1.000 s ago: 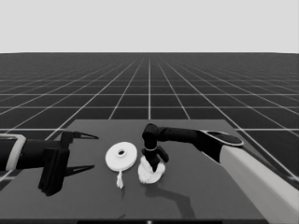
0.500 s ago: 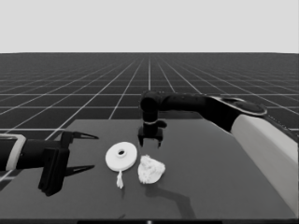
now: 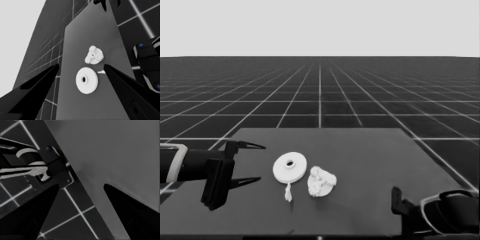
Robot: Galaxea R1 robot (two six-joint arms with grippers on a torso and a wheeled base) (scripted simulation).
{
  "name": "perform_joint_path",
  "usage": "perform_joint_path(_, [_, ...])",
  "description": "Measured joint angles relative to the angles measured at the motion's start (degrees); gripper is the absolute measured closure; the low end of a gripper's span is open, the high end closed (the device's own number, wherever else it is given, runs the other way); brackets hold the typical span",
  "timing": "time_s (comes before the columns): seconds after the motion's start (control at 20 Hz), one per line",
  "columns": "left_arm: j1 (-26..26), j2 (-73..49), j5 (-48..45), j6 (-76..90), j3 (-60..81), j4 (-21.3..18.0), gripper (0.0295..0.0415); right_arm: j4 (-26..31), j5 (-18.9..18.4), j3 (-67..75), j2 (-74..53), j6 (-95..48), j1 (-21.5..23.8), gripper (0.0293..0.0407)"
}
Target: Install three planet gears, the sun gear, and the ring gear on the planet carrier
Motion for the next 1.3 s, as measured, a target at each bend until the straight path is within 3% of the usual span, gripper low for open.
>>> perform_joint_path(0.25, [0.00,0.00,0.00,0.00,0.00,0.00,0.0326,-2.85,1.55,5.14,-5.97,-4.27,-2.30,0.0315])
perform_joint_path(0.3, [1.24,16.46,26.05,-27.82,-8.50,27.07,0.0320,-2.94,1.60,5.29,-6.14,-4.41,-2.36,0.0315])
perform_joint_path(0.35, [0.85,34.22,52.20,-56.29,-20.55,18.18,0.0305,-2.99,1.63,5.38,-6.24,-4.48,-2.40,0.0315])
perform_joint_path(0.4, [1.04,43.15,55.78,-71.19,-36.64,1.48,0.0306,-3.03,1.65,5.43,-6.30,-4.53,-2.42,0.0315])
perform_joint_path(0.45, [1.91,47.57,54.24,-75.76,-49.95,-8.44,0.0315,-3.04,1.66,5.46,-6.33,-4.56,-2.43,0.0315])
perform_joint_path(0.5, [2.71,50.42,53.46,-76.64,-59.55,-14.22,0.0321,-3.05,1.67,5.48,-6.35,-4.57,-2.44,0.0315])
perform_joint_path(0.6, [3.62,53.90,53.48,-75.85,-70.77,-19.57,0.0325,-3.07,1.67,5.50,-6.37,-4.59,-2.45,0.0315])
perform_joint_path(0.75, [4.06,55.97,53.91,-74.60,-76.98,-21.73,0.0326,-3.07,1.67,5.50,-6.38,-4.59,-2.45,0.0315])
perform_joint_path(0.8, [10.74,55.44,49.07,-75.33,-75.77,-14.90,0.0326,-3.07,1.67,5.50,-6.38,-4.59,-2.45,0.0315])
perform_joint_path(0.85, [17.22,56.08,46.18,-74.69,-77.51,-10.74,0.0326,-3.07,1.67,5.50,-6.38,-4.59,-2.45,0.0315])
perform_joint_path(0.95, [22.62,58.08,43.08,-72.34,-82.61,-7.43,0.0326,-3.07,1.68,5.50,-6.38,-4.59,-2.45,0.0315])
perform_joint_path(1.25, [24.73,59.60,41.24,-70.57,-86.40,-6.16,0.0326,-3.07,1.68,5.50,-6.38,-4.59,-2.45,0.0315])
perform_joint_path(1.3, [24.76,59.65,41.20,-70.53,-86.46,-6.15,0.0361,-3.07,1.68,5.50,-6.38,-4.59,-2.45,0.0315])
